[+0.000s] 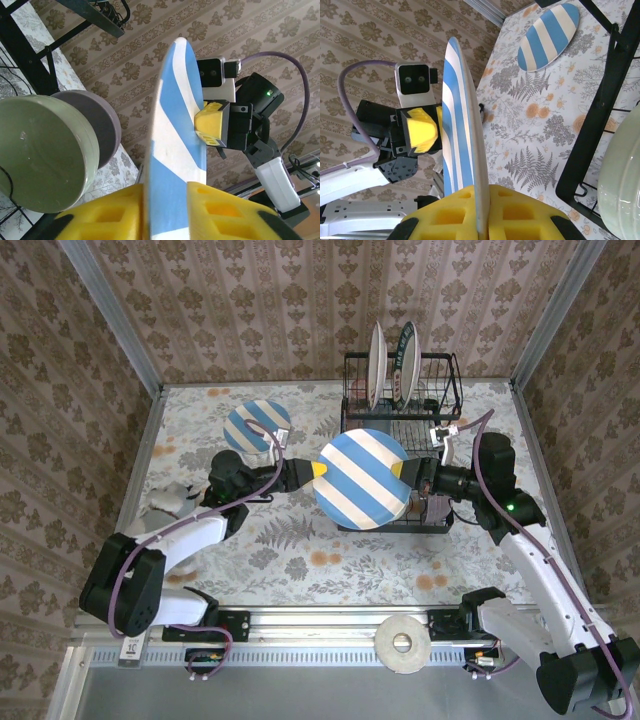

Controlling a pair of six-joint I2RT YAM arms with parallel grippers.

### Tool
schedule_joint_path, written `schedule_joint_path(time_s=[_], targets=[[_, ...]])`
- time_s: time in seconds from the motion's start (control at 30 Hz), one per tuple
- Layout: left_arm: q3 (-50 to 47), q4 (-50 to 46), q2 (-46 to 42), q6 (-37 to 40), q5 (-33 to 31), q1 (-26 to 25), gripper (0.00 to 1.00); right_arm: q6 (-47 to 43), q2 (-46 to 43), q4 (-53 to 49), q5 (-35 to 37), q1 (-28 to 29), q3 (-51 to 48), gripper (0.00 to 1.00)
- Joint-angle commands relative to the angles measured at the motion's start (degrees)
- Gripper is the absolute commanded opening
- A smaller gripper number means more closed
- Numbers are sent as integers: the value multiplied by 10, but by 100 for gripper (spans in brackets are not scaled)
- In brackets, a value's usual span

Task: Unload the mixed dishes from the dish rack

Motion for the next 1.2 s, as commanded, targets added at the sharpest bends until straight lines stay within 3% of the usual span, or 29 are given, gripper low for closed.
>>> schedule_joint_path(time_s=[0.0, 0.1, 0.27, 0.53, 0.6, 0.73, 0.9, 0.97, 1.17], targets=[[-6, 51, -2, -13, 14, -5, 22, 5, 2, 26, -16, 1, -3, 0], [-5, 51, -2, -16, 13, -5, 17, 5, 7, 31, -20, 0, -2, 0], [-4, 49, -2, -18, 9, -5, 0, 6, 10, 38, -23, 1, -2, 0], [-3, 39, 1, -12, -7, -5, 0, -2, 20, 43, -28, 0, 7, 1], [-3, 39, 2, -11, -12, -5, 0, -4, 24, 45, -32, 0, 9, 15], [-2, 37, 3, -11, -21, -3, 0, -10, 25, 70, -45, 0, 6, 57], [2, 32, 1, -16, -28, 4, 0, -26, 17, 88, -42, 0, 1, 92], [0, 27, -3, -16, -31, 11, 0, -33, 9, 95, -31, -1, -5, 100], [-8, -31, -39, 7, -50, 61, 0, -37, -10, 143, -18, -3, -32, 100]])
